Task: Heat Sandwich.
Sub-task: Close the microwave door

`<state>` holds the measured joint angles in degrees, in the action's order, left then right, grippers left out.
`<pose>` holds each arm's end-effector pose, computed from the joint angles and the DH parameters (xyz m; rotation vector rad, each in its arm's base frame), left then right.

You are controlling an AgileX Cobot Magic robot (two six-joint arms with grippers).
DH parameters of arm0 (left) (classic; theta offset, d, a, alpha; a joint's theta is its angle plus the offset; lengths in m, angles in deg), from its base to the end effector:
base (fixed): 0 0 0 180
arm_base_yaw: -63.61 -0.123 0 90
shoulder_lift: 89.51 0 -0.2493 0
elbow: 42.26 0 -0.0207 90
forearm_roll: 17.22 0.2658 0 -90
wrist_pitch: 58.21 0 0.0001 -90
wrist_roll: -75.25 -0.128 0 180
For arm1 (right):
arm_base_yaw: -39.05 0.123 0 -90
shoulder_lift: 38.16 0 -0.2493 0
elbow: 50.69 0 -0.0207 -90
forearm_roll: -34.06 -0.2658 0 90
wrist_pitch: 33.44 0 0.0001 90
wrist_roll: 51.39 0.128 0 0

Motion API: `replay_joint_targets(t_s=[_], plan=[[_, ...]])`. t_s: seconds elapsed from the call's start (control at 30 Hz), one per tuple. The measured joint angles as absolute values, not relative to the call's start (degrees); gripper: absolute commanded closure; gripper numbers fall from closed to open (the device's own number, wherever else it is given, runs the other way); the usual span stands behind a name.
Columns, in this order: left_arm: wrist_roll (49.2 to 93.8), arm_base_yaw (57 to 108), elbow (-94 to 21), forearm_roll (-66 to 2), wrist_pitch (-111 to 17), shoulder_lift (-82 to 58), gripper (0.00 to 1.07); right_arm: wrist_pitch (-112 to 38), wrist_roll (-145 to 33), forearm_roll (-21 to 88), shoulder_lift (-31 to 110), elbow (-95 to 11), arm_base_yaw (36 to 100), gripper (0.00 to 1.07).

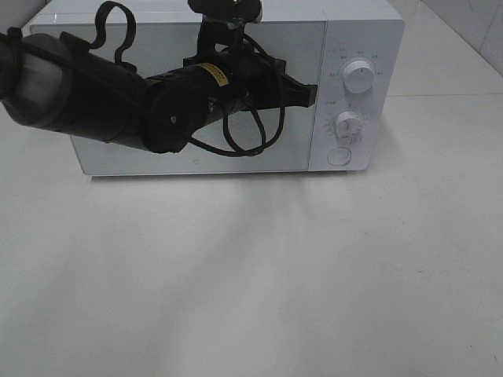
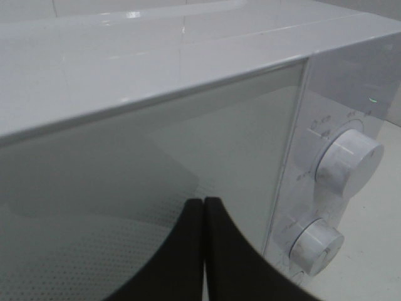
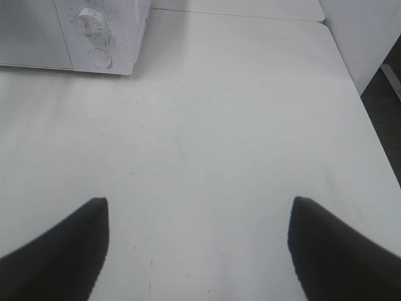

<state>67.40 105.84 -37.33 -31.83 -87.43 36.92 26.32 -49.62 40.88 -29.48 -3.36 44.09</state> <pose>0.3697 -0.3143 0.1350 0.4961 1.7515 -0.4767 0.0780 -0.0063 0.2713 -0.0529 2.0149 -0.0663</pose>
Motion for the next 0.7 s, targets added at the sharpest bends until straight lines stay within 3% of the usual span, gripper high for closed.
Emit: replay_joint_targets(t_s=[0.7], plan=[[67.46,108.93,-23.06,-35.38,-90.87,28.15,1.07,26.32,-49.62,40.88,-29.48,-3.36,44.09,0.31]])
